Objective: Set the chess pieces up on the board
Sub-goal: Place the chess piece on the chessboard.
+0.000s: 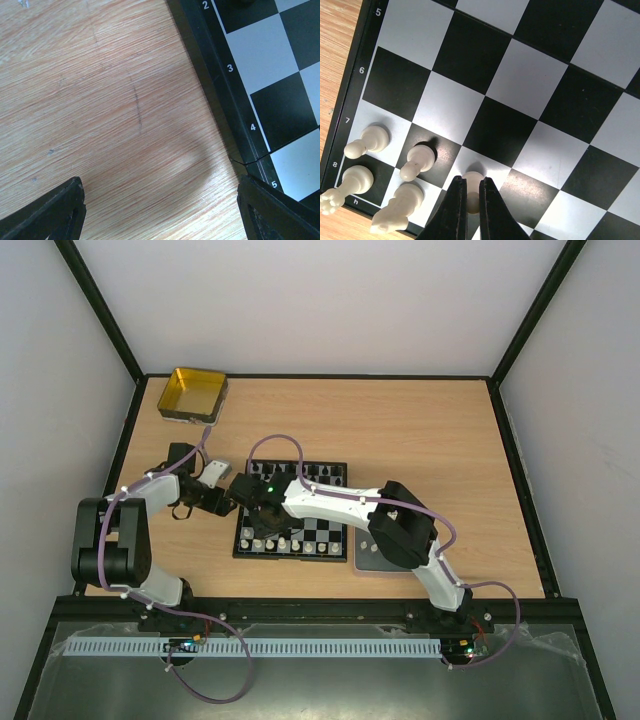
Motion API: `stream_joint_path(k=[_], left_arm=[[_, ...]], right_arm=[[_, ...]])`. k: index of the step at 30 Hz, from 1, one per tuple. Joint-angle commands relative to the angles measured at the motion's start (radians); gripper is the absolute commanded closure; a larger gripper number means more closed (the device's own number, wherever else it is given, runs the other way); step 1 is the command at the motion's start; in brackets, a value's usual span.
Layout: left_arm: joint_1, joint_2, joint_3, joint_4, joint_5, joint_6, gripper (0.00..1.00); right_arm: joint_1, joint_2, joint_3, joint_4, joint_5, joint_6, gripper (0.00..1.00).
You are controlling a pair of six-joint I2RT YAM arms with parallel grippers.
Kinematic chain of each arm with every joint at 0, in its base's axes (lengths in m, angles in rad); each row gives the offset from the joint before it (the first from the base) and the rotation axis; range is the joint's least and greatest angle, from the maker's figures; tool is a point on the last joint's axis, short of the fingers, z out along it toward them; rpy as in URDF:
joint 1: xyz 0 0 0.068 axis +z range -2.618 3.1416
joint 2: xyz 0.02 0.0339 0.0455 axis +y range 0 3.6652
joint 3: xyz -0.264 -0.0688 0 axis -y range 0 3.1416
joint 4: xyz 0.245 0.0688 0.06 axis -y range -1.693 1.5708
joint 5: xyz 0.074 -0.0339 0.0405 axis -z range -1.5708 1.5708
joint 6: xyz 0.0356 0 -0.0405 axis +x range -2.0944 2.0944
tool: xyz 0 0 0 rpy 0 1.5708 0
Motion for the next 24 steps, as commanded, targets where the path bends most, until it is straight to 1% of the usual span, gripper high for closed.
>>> stream_joint_path(k=[1, 14, 19, 24], left_arm=[[0.009, -0.005, 0.003, -0.004, 0.013, -0.001, 0.17], [0.011, -0.005, 0.006, -0.004, 0.014, -0.001, 0.17], [0.011, -0.004, 0.006, -0.004, 0.016, 0.001, 0.17], [0.011, -0.002, 0.006, -0.005, 0.015, 0.001, 0.17]], right_arm=[[0.008, 0.023, -0.009, 0.002, 0.001, -0.002, 0.98], [0.008, 0.024, -0.022, 0.006, 0.005, 0.0, 0.96], [0.009, 0.024, -0.022, 0.009, 0.002, 0.0, 0.88], [0.009, 0.024, -0.018, 0.01, -0.001, 0.002, 0.85]])
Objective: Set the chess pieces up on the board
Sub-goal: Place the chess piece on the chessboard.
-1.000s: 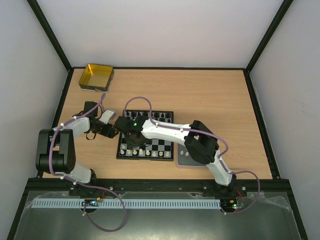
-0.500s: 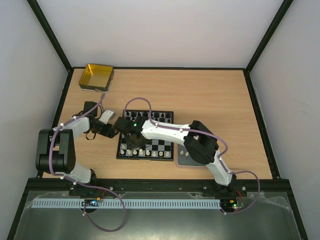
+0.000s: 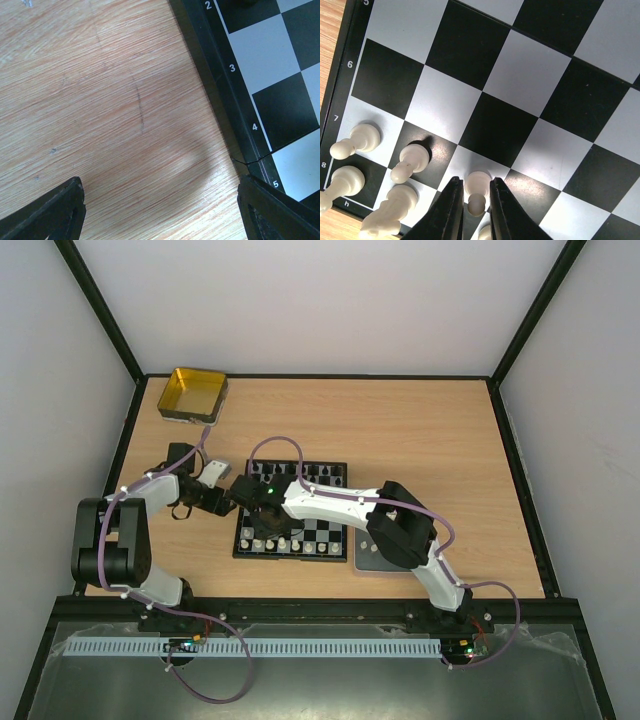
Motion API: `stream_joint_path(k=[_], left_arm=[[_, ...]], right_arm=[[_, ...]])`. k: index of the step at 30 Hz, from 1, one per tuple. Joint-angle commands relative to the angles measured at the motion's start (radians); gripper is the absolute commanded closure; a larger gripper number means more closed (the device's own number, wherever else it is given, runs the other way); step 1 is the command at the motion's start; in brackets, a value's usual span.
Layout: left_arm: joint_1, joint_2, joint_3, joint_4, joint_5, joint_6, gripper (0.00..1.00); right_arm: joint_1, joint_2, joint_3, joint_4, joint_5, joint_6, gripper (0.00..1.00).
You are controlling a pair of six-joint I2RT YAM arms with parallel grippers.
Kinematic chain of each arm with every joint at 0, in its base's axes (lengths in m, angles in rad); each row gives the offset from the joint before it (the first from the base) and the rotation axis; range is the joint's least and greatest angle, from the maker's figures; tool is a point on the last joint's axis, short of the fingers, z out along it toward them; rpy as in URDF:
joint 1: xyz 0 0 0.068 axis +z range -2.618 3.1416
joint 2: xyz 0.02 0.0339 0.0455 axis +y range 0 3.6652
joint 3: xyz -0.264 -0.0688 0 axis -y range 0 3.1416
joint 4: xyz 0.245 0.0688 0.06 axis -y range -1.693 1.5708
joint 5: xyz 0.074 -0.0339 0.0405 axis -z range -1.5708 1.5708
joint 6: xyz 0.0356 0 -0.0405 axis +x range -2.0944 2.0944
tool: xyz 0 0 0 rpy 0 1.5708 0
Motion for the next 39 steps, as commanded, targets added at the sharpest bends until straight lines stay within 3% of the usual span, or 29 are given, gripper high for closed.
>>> stream_joint_path(k=[1, 20, 28, 39], left_arm=[[0.006, -0.002, 0.006, -0.004, 0.014, 0.001, 0.17], [0.006, 0.001, 0.007, -0.003, 0.016, 0.003, 0.17], [0.006, 0.0, 0.007, -0.006, 0.016, 0.003, 0.17], [0.007, -0.002, 0.005, -0.006, 0.016, 0.003, 0.17]], right_arm=[[0.008, 0.021, -0.002, 0.0, 0.006, 0.002, 0.85], [0.008, 0.018, 0.015, 0.0, -0.007, 0.001, 0.86], [0.008, 0.004, 0.028, -0.005, 0.011, 0.007, 0.77], [-0.042, -0.122, 0.013, -0.067, 0.143, 0.029, 0.76]])
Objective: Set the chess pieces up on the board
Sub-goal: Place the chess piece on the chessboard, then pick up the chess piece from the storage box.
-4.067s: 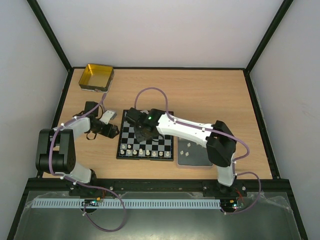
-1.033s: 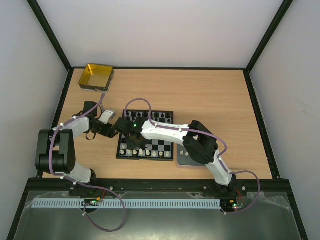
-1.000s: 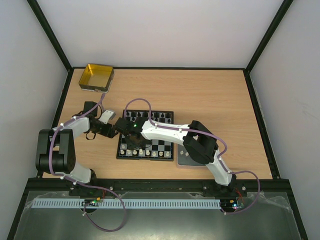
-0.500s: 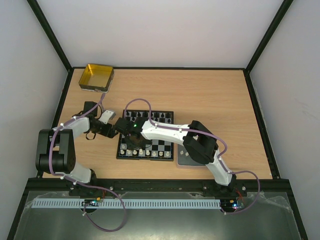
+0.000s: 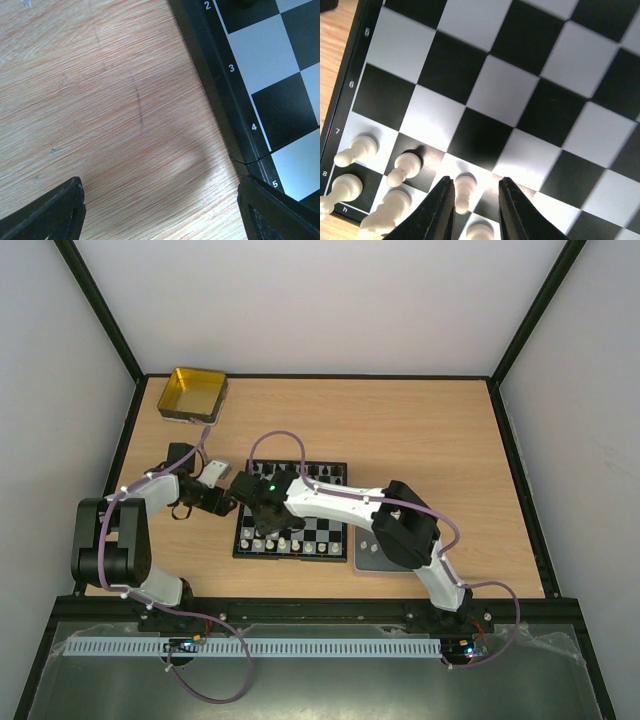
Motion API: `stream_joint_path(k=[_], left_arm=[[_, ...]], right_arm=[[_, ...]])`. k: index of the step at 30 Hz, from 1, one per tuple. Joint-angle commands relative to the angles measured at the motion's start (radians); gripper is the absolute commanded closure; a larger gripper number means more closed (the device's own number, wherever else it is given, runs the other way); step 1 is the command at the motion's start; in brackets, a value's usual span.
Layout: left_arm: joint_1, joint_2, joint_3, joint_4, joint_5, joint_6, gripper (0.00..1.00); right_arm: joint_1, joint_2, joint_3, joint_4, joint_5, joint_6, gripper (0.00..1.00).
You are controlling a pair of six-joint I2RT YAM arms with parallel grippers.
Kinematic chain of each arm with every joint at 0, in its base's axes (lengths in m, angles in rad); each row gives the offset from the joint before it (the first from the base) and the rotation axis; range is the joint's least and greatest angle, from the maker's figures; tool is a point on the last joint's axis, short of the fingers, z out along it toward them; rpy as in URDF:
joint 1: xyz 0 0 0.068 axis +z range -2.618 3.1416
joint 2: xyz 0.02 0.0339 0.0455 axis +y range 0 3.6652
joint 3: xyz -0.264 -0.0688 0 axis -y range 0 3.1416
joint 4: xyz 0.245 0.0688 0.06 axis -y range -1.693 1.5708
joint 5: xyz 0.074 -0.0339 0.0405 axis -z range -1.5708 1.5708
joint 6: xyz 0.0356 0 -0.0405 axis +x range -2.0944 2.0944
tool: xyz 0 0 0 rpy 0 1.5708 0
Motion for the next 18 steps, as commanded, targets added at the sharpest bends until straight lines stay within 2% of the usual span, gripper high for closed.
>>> stream_joint_path(k=[1, 4, 11, 18], left_arm=[[0.006, -0.002, 0.006, -0.006, 0.016, 0.003, 0.17], [0.006, -0.002, 0.006, -0.006, 0.016, 0.003, 0.17], [0.006, 0.004, 0.009, -0.009, 0.022, 0.004, 0.16], [0.005, 0.016, 0.015, -0.011, 0.022, 0.003, 0.17]], right_arm=[[-0.055, -0.149, -0.025, -0.055, 0.099, 0.027, 0.76], [-0.126, -0.278, -0.134, -0.04, 0.136, 0.05, 0.76], [-0.329, -0.602, -0.553, 0.026, 0.117, 0.089, 0.75], [-0.365, -0.71, -0.772, 0.086, 0.05, 0.107, 0.76]])
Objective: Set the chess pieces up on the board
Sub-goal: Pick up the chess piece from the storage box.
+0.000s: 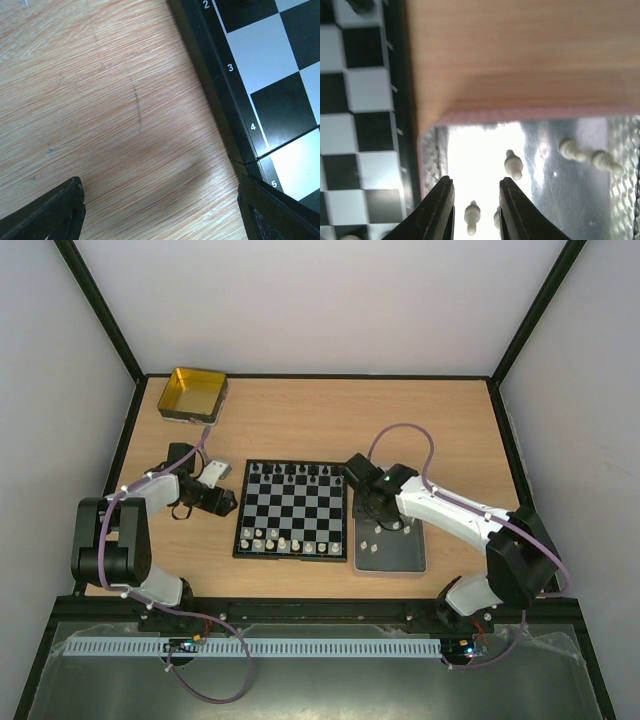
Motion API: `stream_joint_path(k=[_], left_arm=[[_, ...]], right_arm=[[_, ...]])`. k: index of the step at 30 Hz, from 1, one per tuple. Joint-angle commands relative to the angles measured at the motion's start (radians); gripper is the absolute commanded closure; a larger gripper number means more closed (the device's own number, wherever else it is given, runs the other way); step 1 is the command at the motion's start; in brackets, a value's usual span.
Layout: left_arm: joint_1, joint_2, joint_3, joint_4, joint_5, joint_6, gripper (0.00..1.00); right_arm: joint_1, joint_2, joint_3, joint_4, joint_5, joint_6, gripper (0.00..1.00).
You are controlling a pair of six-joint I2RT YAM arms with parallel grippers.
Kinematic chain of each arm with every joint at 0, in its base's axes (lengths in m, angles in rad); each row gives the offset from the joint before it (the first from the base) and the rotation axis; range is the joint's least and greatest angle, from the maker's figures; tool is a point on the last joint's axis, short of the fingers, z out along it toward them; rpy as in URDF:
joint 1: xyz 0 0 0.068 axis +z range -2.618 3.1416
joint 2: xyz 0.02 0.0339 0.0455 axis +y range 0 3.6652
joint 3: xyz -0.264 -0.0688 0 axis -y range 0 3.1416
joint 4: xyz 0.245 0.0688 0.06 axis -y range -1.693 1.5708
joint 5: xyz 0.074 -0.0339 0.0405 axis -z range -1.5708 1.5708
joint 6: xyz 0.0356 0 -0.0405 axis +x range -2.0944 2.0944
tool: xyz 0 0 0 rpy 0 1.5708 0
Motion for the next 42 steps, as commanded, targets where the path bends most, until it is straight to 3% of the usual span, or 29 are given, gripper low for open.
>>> stream_joint_path(k=[1, 10, 21, 31, 42], left_arm=[[0.005, 0.016, 0.015, -0.011, 0.017, 0.002, 0.17], [0.005, 0.028, 0.017, -0.012, 0.01, -0.001, 0.16], [-0.002, 0.038, 0.02, -0.013, 0.006, -0.002, 0.16], [-0.002, 0.032, 0.018, -0.013, 0.006, -0.002, 0.16], [-0.002, 0.029, 0.015, -0.013, 0.006, -0.002, 0.16]], right_arm=[[0.003, -0.035, -0.101, 0.056, -0.046, 0.026, 0.76], [0.004, -0.05, -0.221, 0.141, -0.119, 0.027, 0.77], [0.029, -0.076, -0.249, 0.159, -0.185, 0.022, 0.78], [0.107, -0.061, -0.262, 0.156, -0.18, 0.052, 0.78], [0.11, -0.077, -0.288, 0.144, -0.144, 0.056, 0.78]])
